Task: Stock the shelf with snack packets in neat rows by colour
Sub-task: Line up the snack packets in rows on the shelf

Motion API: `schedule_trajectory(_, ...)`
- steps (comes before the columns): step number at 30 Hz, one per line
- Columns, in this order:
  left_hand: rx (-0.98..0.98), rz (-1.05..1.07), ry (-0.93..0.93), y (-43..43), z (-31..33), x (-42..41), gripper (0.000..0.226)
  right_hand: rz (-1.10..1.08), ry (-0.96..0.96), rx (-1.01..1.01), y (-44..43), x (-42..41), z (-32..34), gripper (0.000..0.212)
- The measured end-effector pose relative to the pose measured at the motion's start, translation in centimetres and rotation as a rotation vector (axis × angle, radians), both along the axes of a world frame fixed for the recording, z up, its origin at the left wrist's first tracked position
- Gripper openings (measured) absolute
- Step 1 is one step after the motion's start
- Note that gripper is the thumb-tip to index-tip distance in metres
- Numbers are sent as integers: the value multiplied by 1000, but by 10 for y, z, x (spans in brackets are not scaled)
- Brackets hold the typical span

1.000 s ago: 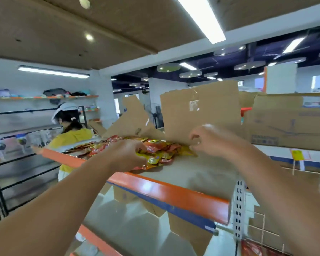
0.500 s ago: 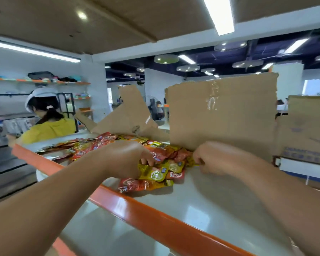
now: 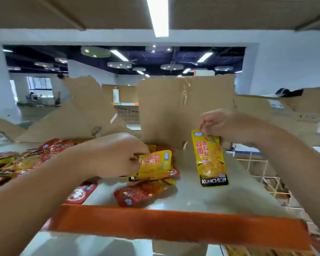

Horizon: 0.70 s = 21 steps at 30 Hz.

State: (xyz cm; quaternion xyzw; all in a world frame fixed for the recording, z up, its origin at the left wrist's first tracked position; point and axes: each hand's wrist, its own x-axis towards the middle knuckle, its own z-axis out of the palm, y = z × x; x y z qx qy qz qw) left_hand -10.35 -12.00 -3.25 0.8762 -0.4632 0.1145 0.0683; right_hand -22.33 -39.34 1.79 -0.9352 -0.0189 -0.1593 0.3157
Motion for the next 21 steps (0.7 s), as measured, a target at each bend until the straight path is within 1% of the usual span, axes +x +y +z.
schedule_trajectory(1,-44,-18,50,-2,6,2,25,-73,51,-62,5,2,-8,20)
schedule_trajectory(2,-36,-28,77,-4,13,0,25,-167,112,-164,7,5,-16,10)
schedule_trajectory(3,-13,-27,97,-8,19,-3,26,-291,197,-310,11,4,-24,8)
schedule_trajectory(4,37,-22,88,-12,22,-6,27,-424,265,-468,16,0,-31,19)
schedule_trajectory(5,75,-14,103,-16,23,-6,27,-507,311,-565,23,-5,-38,30)
schedule_trajectory(6,106,-8,93,-19,20,-3,28,-533,330,-569,27,-10,-44,39)
schedule_trajectory(7,126,-9,78,-22,14,-2,28,-523,353,-531,33,-15,-51,46)
schedule_trajectory(9,130,-30,37,-25,2,-4,26,-517,398,-504,43,-23,-63,52)
schedule_trajectory(11,108,-64,40,-25,-1,-9,24,-542,394,-520,50,-29,-69,46)
schedule_trajectory(12,92,-76,61,-24,1,-12,30,-549,369,-519,51,-30,-70,40)
schedule_trajectory(14,115,-115,85,-21,0,-15,50,-543,353,-491,53,-33,-68,29)
schedule_trajectory(16,176,-143,63,-20,-3,-16,62,-540,359,-454,48,-33,-67,30)
schedule_trajectory(21,172,-249,111,-22,-4,-23,51,-543,329,-372,41,-35,-65,40)
